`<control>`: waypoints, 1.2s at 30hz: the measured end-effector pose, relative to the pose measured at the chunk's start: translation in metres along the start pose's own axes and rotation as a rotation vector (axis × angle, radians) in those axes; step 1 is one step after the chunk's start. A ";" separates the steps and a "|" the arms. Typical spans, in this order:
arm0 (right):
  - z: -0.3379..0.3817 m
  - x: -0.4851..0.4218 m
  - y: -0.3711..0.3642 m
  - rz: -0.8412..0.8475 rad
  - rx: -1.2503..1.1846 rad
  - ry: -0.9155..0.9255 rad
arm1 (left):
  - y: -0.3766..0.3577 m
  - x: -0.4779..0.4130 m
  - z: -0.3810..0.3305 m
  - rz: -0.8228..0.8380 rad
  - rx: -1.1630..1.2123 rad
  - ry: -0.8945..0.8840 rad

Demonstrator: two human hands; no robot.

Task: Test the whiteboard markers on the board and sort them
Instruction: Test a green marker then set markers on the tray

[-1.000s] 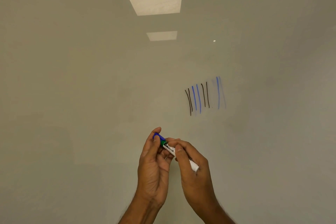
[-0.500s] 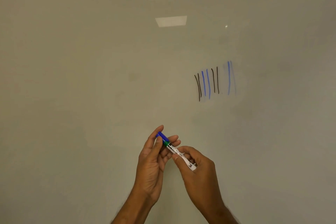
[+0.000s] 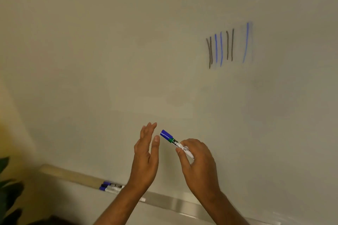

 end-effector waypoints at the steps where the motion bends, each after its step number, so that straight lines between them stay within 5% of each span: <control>1: -0.005 0.008 -0.006 0.004 0.014 0.020 | 0.003 0.009 0.008 -0.012 -0.134 -0.038; 10: -0.025 0.084 -0.076 0.173 0.081 0.106 | 0.049 0.082 0.084 0.047 -0.620 -0.063; 18: -0.015 0.162 -0.158 0.367 0.121 0.116 | 0.118 0.150 0.174 0.125 -0.938 0.098; 36: 0.000 0.354 -0.371 0.820 0.205 0.238 | 0.276 0.292 0.372 0.226 -1.113 0.440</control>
Point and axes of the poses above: each hand's wrist, its own x-axis away from the middle knuckle, its own y-axis out of the back of the hand, z = x × y, the point moved 5 cm from there along -x, towards the middle knuckle, and after that the axes turned 4 degrees about x, right-handed, at the moved point
